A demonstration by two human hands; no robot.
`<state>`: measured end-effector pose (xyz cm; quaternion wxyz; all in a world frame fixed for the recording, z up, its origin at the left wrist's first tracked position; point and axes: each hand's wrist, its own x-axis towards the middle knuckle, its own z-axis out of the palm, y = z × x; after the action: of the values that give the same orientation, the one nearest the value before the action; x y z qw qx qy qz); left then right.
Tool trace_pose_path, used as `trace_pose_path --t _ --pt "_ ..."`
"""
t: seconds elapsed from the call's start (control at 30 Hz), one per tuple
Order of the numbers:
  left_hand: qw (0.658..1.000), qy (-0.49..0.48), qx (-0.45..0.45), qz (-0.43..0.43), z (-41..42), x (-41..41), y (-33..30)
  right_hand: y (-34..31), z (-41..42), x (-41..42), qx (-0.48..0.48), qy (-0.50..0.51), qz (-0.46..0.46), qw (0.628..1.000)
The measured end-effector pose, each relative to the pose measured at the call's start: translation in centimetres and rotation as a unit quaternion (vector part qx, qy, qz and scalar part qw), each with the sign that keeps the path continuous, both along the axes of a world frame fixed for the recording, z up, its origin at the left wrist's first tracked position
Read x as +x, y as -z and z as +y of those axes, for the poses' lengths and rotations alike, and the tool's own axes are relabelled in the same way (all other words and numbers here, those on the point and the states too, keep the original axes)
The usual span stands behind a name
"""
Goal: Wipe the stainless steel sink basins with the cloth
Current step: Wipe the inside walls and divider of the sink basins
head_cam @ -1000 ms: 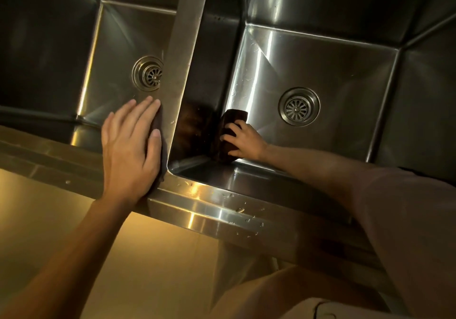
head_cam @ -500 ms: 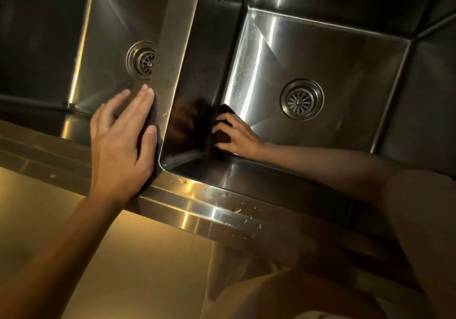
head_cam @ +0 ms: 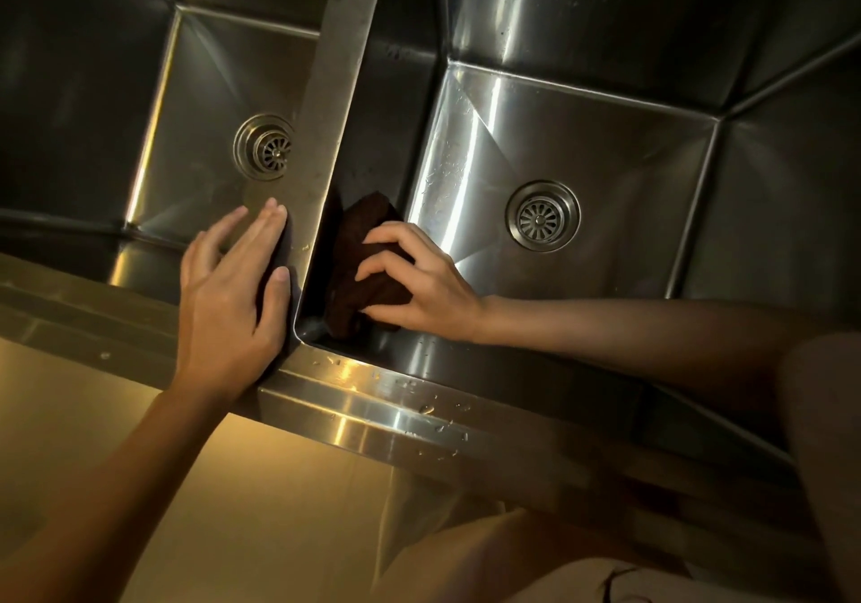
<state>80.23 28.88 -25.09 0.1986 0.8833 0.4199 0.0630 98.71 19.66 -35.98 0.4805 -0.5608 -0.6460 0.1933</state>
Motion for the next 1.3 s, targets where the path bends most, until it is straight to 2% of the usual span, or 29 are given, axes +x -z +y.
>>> trace_pose_path --t 0.17,0.27,0.47,0.63,0.9,1.07,1.3 --pt "1.0 0.003 -0.004 0.002 -0.1 0.2 -0.2 -3.0 0.1 0.2 0.046 -0.001 0.021 0.999" --pt "1.0 0.004 -0.004 0.002 -0.2 0.3 -0.4 -2.4 0.3 0.2 0.064 -0.01 0.002 0.998" --pt "1.0 0.003 -0.002 -0.003 -0.2 0.2 -0.5 4.7 1.9 1.1 -0.093 -0.015 -0.074 0.993" --pt "1.0 0.006 0.006 -0.011 -0.2 0.1 -0.2 9.6 2.5 1.5 -0.156 -0.04 -0.102 0.982" --pt "1.0 0.006 0.004 0.003 -0.1 0.1 -0.1 12.7 2.8 2.3 -0.269 -0.068 -0.18 0.944" --pt "1.0 0.008 0.002 0.004 0.0 0.1 0.0 12.1 2.6 2.1 -0.257 -0.039 -0.148 0.954" --pt "1.0 0.004 -0.008 0.004 -0.2 0.2 -0.3 5.4 2.4 1.7 -0.128 -0.007 -0.061 0.99"
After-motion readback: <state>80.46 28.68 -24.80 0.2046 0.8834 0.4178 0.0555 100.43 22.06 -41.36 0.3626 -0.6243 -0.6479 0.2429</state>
